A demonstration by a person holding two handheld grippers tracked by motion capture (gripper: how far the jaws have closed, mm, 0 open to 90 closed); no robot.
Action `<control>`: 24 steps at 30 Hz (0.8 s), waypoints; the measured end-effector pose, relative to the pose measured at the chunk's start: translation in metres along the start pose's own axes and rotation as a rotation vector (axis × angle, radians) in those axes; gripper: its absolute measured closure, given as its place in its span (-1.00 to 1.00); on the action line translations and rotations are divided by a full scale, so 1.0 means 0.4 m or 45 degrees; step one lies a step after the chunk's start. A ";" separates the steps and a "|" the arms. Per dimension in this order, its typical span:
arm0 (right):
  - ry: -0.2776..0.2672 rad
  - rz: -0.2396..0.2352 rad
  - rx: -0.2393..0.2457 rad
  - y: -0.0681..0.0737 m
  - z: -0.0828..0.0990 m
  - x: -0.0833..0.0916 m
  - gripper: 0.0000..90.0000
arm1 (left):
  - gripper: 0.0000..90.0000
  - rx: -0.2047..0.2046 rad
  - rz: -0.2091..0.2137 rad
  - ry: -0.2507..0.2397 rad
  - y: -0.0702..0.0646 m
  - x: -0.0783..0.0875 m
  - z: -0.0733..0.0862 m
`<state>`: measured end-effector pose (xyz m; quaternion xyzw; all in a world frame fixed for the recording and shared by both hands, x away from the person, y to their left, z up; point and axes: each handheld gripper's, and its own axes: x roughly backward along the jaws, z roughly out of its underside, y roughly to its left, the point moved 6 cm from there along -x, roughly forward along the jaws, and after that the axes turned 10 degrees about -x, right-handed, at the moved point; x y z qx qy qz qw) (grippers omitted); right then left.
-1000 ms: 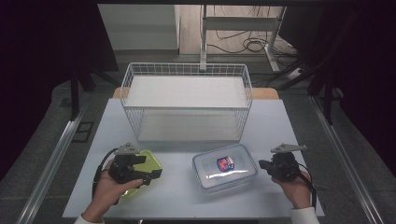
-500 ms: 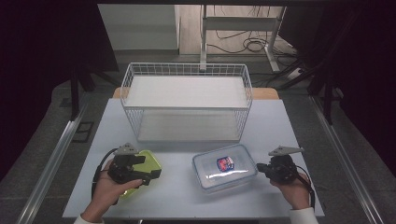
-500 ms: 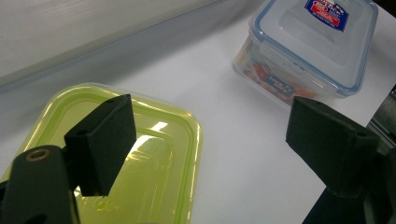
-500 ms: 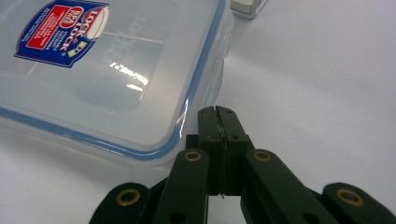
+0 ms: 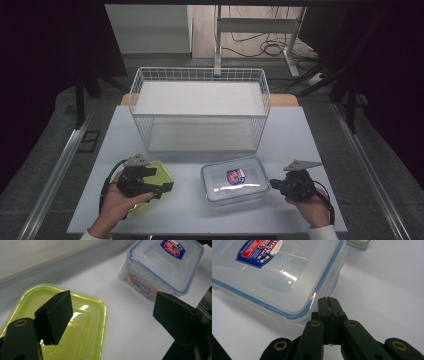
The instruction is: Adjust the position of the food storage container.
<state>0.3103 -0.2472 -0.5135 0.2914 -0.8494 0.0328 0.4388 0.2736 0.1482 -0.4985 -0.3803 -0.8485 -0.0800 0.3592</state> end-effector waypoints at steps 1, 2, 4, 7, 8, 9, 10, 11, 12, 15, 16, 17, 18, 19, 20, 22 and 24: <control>-0.001 -0.006 0.001 0.003 0.001 0.000 0.97 | -0.65 -0.001 0.000 -0.001 0.000 0.001 0.000; 0.004 -0.004 0.002 0.006 0.003 0.001 0.97 | -0.65 -0.001 0.001 -0.002 0.000 0.002 -0.001; 0.003 -0.017 0.007 0.014 0.005 0.001 0.97 | -0.65 0.001 -0.001 -0.005 0.002 0.004 -0.002; 0.015 -0.028 0.029 0.027 0.006 0.001 0.97 | -0.65 0.004 -0.002 -0.006 0.004 0.006 -0.002; 0.019 -0.030 0.036 0.031 0.006 0.001 0.97 | -0.65 0.004 -0.002 -0.005 0.004 0.006 -0.002; 0.019 -0.036 0.044 0.037 0.006 0.000 0.97 | -0.65 0.005 -0.002 -0.005 0.004 0.005 -0.001; 0.021 -0.038 0.051 0.040 0.006 0.000 0.97 | -0.65 0.006 0.000 -0.004 0.004 0.006 -0.001; 0.024 -0.041 0.058 0.045 0.006 -0.001 0.97 | -0.65 0.007 0.000 -0.003 0.005 0.006 -0.001; 0.025 -0.049 0.064 0.050 0.006 -0.003 0.97 | -0.65 0.009 0.001 -0.005 0.005 0.006 -0.001; 0.029 -0.064 0.074 0.063 0.004 -0.008 0.97 | -0.65 0.013 0.004 -0.015 0.006 0.010 -0.004; 0.030 -0.069 0.080 0.066 0.004 -0.009 0.97 | -0.65 0.014 0.004 -0.016 0.006 0.010 -0.004; 0.029 -0.071 0.073 0.068 0.003 -0.010 0.97 | -0.65 0.013 0.005 -0.018 0.005 0.011 -0.004; 0.025 -0.073 0.075 0.069 0.002 -0.012 0.97 | -0.65 0.013 0.006 -0.019 0.005 0.012 -0.004; 0.023 -0.076 0.075 0.070 0.002 -0.014 0.97 | -0.65 0.013 0.005 -0.019 0.005 0.012 -0.004; 0.024 -0.081 0.066 0.073 0.001 -0.015 0.97 | -0.65 0.015 0.005 -0.020 0.006 0.011 -0.003; 0.025 -0.086 0.079 0.077 -0.002 -0.019 0.97 | -0.65 0.017 0.008 -0.018 0.007 0.011 -0.002; 0.035 -0.092 0.095 0.085 -0.003 -0.021 0.97 | -0.65 0.020 0.003 -0.019 0.011 0.012 0.000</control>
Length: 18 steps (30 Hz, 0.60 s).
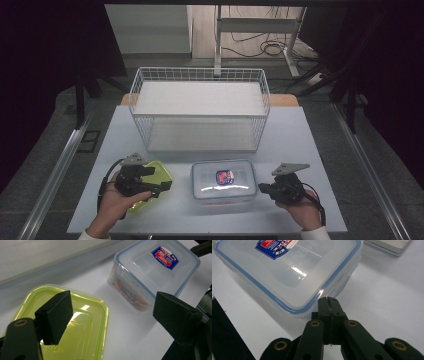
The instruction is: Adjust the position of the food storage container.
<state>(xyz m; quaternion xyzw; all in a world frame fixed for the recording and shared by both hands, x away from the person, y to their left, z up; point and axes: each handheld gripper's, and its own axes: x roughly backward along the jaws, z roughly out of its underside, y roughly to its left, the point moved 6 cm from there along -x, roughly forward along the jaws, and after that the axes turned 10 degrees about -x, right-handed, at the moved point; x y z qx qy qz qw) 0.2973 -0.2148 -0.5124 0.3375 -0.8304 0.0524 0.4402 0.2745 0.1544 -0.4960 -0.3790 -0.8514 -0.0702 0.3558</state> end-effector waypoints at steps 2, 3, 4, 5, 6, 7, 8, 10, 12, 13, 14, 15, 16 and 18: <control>0.002 0.007 0.013 0.004 -0.003 -0.002 0.97 | -0.65 0.007 -0.006 -0.002 0.004 0.002 0.003; 0.000 0.002 0.011 0.005 -0.005 -0.001 0.97 | -0.65 0.014 -0.008 -0.005 0.005 0.004 0.006; -0.008 -0.021 0.001 0.005 -0.008 0.001 0.97 | -0.65 0.017 -0.007 -0.005 0.004 0.005 0.007; -0.017 -0.020 -0.008 0.004 -0.010 0.003 0.97 | -0.65 0.016 -0.003 -0.005 0.002 0.007 0.010; -0.029 -0.015 -0.015 0.002 -0.013 0.006 0.97 | -0.65 0.019 -0.006 -0.008 0.000 0.009 0.011; -0.043 -0.015 -0.018 0.000 -0.016 0.009 0.97 | -0.65 0.018 -0.006 -0.011 -0.002 0.011 0.011; -0.060 -0.015 -0.027 -0.004 -0.020 0.014 0.97 | -0.65 0.018 -0.009 -0.015 -0.004 0.014 0.011; -0.095 -0.016 -0.044 -0.011 -0.027 0.023 0.96 | -0.65 0.025 -0.008 -0.025 -0.007 0.019 0.011; -0.124 -0.016 -0.064 -0.019 -0.034 0.031 0.96 | -0.66 0.040 -0.002 -0.040 -0.012 0.026 0.008; -0.139 -0.023 -0.078 -0.023 -0.036 0.035 0.94 | -0.66 0.045 -0.003 -0.047 -0.013 0.028 0.006; -0.150 -0.036 -0.092 -0.024 -0.037 0.037 0.89 | -0.66 0.051 -0.004 -0.055 -0.014 0.030 0.003; -0.161 -0.044 -0.100 -0.025 -0.037 0.039 0.82 | -0.66 0.056 -0.006 -0.062 -0.016 0.030 -0.001; -0.173 -0.050 -0.107 -0.026 -0.037 0.040 0.72 | -0.66 0.063 -0.006 -0.066 -0.018 0.029 -0.004; -0.203 -0.071 -0.127 -0.024 -0.039 0.040 0.38 | -0.67 0.085 -0.007 -0.063 -0.023 0.023 -0.010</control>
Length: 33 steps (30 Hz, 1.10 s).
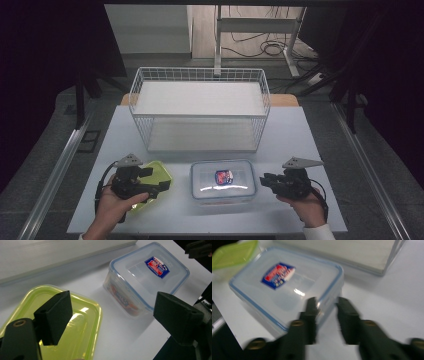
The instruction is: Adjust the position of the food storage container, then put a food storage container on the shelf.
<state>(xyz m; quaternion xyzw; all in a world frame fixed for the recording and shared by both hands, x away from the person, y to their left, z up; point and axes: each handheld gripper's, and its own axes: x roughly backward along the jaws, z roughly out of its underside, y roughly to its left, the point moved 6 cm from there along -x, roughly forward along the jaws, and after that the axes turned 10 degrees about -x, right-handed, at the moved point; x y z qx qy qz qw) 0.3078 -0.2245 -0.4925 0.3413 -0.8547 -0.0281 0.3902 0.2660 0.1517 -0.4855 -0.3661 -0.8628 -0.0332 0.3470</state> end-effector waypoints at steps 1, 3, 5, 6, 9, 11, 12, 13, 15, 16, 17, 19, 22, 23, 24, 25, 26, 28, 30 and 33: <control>-0.018 -0.011 -0.014 0.003 -0.003 0.000 0.20 | -0.67 0.015 -0.001 0.002 -0.004 -0.004 -0.003; -0.032 -0.040 -0.058 0.009 -0.008 -0.001 -0.09 | -0.71 0.032 0.014 0.008 -0.014 -0.013 -0.010; -0.064 -0.080 -0.083 0.015 -0.012 0.002 -0.20 | -0.73 0.036 0.044 0.007 -0.028 -0.024 -0.019; -0.079 -0.092 -0.093 0.015 -0.014 0.003 -0.25 | -0.74 0.037 0.052 0.007 -0.034 -0.028 -0.023; -0.078 -0.084 -0.118 0.010 -0.011 0.000 -0.37 | -0.75 0.037 0.078 0.013 -0.049 -0.047 -0.030; -0.075 -0.078 -0.128 0.008 -0.011 -0.003 -0.41 | -0.76 0.053 0.099 0.017 -0.057 -0.059 -0.033; -0.069 -0.077 -0.139 0.006 -0.010 -0.006 -0.43 | -0.76 0.060 0.106 0.018 -0.061 -0.064 -0.035; -0.066 -0.076 -0.142 0.004 -0.010 -0.009 -0.44 | -0.77 0.063 0.113 0.022 -0.063 -0.069 -0.036; -0.057 -0.078 -0.147 0.005 -0.010 -0.014 -0.47 | -0.78 0.070 0.125 0.032 -0.069 -0.080 -0.036; -0.051 -0.083 -0.148 0.006 -0.010 -0.016 -0.49 | -0.79 0.082 0.137 0.038 -0.072 -0.088 -0.036; -0.042 -0.089 -0.150 0.007 -0.011 -0.020 -0.50 | -0.79 0.089 0.145 0.042 -0.074 -0.092 -0.036; -0.035 -0.102 -0.156 0.011 -0.013 -0.026 -0.52 | -0.81 0.113 0.159 0.048 -0.078 -0.104 -0.038; -0.025 -0.108 -0.152 0.016 -0.017 -0.034 -0.52 | -0.86 0.127 0.168 0.059 -0.087 -0.119 -0.045; -0.023 -0.112 -0.147 0.018 -0.018 -0.035 -0.52 | -0.87 0.130 0.172 0.058 -0.090 -0.124 -0.049; -0.025 -0.113 -0.149 0.021 -0.020 -0.036 -0.52 | -0.87 0.139 0.185 0.057 -0.095 -0.131 -0.053; -0.027 -0.117 -0.146 0.022 -0.023 -0.037 -0.52 | -0.87 0.142 0.190 0.060 -0.096 -0.135 -0.054; -0.028 -0.120 -0.147 0.022 -0.024 -0.036 -0.52 | -0.88 0.149 0.198 0.061 -0.100 -0.142 -0.056; -0.034 -0.122 -0.150 0.021 -0.027 -0.036 -0.52 | -0.88 0.169 0.224 0.069 -0.108 -0.155 -0.060; -0.034 -0.122 -0.155 0.019 -0.031 -0.035 -0.52 | -0.88 0.177 0.237 0.074 -0.113 -0.163 -0.061; -0.037 -0.121 -0.157 0.014 -0.037 -0.036 -0.52 | -0.88 0.183 0.259 0.080 -0.113 -0.174 -0.061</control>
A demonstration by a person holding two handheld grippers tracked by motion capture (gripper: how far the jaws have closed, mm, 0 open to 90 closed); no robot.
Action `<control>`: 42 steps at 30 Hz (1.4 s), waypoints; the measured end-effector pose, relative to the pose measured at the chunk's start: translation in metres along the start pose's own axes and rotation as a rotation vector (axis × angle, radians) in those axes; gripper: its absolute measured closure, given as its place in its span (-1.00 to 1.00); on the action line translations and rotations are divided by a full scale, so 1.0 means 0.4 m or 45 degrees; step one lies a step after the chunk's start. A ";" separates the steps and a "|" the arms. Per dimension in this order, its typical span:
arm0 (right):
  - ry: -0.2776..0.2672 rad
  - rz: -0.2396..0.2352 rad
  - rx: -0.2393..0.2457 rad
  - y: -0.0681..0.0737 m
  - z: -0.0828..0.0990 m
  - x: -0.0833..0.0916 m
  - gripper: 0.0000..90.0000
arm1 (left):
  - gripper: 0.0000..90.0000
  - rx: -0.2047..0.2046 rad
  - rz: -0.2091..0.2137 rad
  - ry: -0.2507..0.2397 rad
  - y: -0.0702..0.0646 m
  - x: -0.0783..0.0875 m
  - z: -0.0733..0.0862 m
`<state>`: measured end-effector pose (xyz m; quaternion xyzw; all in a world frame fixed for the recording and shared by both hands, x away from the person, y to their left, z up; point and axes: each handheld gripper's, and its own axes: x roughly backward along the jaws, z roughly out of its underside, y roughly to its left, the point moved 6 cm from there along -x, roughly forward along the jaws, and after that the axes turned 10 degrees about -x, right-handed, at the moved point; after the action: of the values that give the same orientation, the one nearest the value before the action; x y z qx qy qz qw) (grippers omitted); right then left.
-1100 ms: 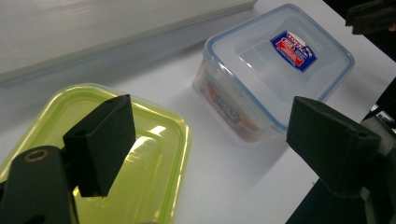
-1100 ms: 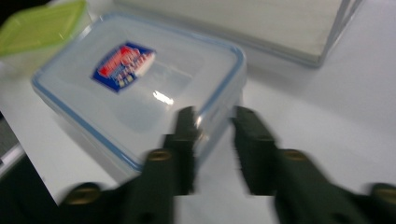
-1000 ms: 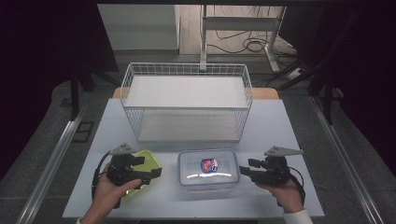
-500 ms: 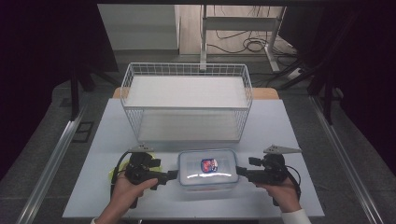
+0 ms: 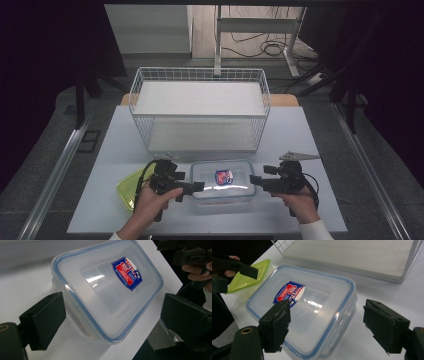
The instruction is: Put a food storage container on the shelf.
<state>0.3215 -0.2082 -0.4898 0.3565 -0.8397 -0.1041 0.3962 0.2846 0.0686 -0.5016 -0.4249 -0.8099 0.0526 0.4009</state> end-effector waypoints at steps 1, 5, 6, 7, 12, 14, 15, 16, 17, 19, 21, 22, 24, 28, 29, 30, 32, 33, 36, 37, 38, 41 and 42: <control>-0.003 -0.002 -0.001 -0.001 -0.003 -0.001 -0.52 | -0.88 0.015 0.007 0.002 0.000 -0.006 0.001; -0.002 0.004 0.000 -0.003 -0.006 -0.006 -0.52 | -0.88 0.036 0.018 0.038 0.006 -0.028 0.011; 0.002 0.006 0.000 -0.002 -0.004 -0.007 -0.52 | -0.88 0.051 0.021 0.046 0.008 -0.033 0.014; 0.003 0.007 0.006 -0.002 -0.003 -0.008 -0.52 | -0.88 0.057 0.015 0.056 0.011 -0.037 0.016; 0.002 0.013 0.001 -0.009 0.001 -0.005 -0.52 | -0.88 0.081 0.016 0.066 0.019 -0.052 0.022; 0.001 0.016 0.001 -0.010 0.001 -0.004 -0.52 | -0.87 0.105 0.027 0.070 0.027 -0.056 0.026; 0.001 0.015 0.002 -0.010 0.001 -0.004 -0.52 | -0.87 0.113 0.034 0.071 0.029 -0.058 0.028; 0.003 0.015 0.004 -0.010 0.002 -0.002 -0.52 | -0.87 0.115 0.032 0.070 0.031 -0.059 0.029; 0.002 0.016 0.005 -0.010 0.002 -0.002 -0.52 | -0.87 0.115 0.026 0.067 0.031 -0.060 0.030; -0.001 0.018 0.007 -0.010 0.002 -0.001 -0.52 | -0.86 0.113 0.036 0.069 0.029 -0.064 0.031; -0.002 0.018 0.005 -0.012 0.001 0.001 -0.52 | -0.86 0.115 0.039 0.070 0.027 -0.070 0.032; -0.003 0.020 0.006 -0.013 0.000 0.001 -0.52 | -0.86 0.115 0.039 0.079 0.028 -0.072 0.033; -0.002 0.023 0.013 -0.016 0.001 0.001 -0.52 | -0.86 0.112 0.041 0.088 0.029 -0.077 0.036; 0.000 0.025 0.006 -0.020 0.004 -0.001 -0.52 | -0.85 0.119 0.021 0.098 0.032 -0.082 0.038; 0.006 0.020 0.002 -0.020 0.004 -0.002 -0.52 | -0.85 0.116 0.016 0.101 0.033 -0.083 0.039; 0.010 0.011 0.003 -0.018 0.005 -0.005 -0.52 | -0.85 0.114 0.020 0.101 0.035 -0.084 0.039; 0.038 -0.042 -0.024 -0.015 0.008 -0.023 -0.55 | -0.84 0.128 0.032 0.102 0.036 -0.085 0.039; 0.038 -0.042 -0.024 -0.015 0.008 -0.023 -0.55 | -0.84 0.131 0.033 0.102 0.036 -0.085 0.038; 0.071 -0.058 -0.049 -0.016 0.013 -0.046 -0.58 | -0.83 0.134 0.037 0.099 0.037 -0.088 0.037; 0.081 -0.065 -0.064 -0.017 0.014 -0.053 -0.60 | -0.83 0.133 0.036 0.104 0.037 -0.090 0.038; 0.093 -0.071 -0.077 -0.018 0.015 -0.059 -0.60 | -0.82 0.134 0.038 0.107 0.038 -0.091 0.038; 0.118 -0.087 -0.102 -0.022 0.018 -0.076 -0.62 | -0.79 0.129 0.040 0.108 0.038 -0.096 0.039; 0.129 -0.097 -0.116 -0.023 0.019 -0.082 -0.62 | -0.78 0.128 0.038 0.107 0.039 -0.096 0.039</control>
<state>0.3351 -0.1932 -0.5186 0.3746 -0.7988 -0.1391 0.4497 0.2960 0.0542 -0.5418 -0.4180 -0.7824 0.0812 0.4544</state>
